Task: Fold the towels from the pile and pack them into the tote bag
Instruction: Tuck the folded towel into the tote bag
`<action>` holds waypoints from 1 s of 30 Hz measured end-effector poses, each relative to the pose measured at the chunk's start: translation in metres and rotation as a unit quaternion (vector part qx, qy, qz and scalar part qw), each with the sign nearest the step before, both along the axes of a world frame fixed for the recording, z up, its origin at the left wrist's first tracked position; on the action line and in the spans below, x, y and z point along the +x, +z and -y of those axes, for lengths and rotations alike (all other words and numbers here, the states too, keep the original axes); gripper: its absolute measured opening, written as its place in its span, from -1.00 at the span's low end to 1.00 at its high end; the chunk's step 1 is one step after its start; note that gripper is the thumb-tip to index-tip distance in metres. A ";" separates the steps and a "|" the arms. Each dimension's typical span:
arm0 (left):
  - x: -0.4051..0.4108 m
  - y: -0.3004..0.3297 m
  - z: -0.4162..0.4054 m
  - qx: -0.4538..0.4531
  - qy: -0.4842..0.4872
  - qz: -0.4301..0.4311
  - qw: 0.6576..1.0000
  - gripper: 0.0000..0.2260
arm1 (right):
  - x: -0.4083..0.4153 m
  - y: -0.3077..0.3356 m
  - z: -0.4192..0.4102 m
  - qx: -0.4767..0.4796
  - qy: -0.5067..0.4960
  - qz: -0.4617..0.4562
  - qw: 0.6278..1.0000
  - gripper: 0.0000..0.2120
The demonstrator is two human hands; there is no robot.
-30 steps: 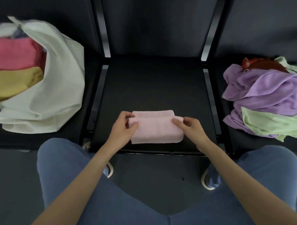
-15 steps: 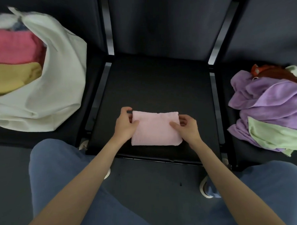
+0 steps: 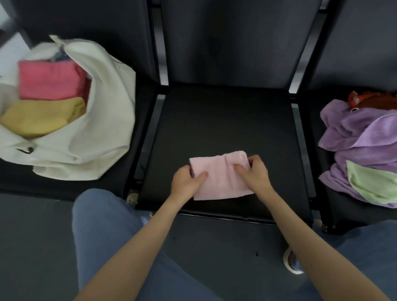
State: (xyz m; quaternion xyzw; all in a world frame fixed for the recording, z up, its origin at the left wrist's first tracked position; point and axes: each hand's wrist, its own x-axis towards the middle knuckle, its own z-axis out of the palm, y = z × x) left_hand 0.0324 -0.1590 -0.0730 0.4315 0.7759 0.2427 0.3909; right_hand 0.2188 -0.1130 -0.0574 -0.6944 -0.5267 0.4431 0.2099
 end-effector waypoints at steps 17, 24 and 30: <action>-0.240 0.170 0.011 0.167 0.251 0.155 0.941 -0.64 | -0.234 0.136 -0.040 -0.107 0.137 -0.301 0.938 -0.74; -0.348 0.171 -0.028 0.225 0.229 0.029 0.947 -0.62 | -0.343 0.140 -0.081 0.032 0.194 -0.242 0.950 -0.71; -0.415 0.157 -0.086 0.262 0.238 -0.065 0.933 -0.67 | -0.432 0.139 -0.120 0.152 0.226 -0.138 0.952 -0.72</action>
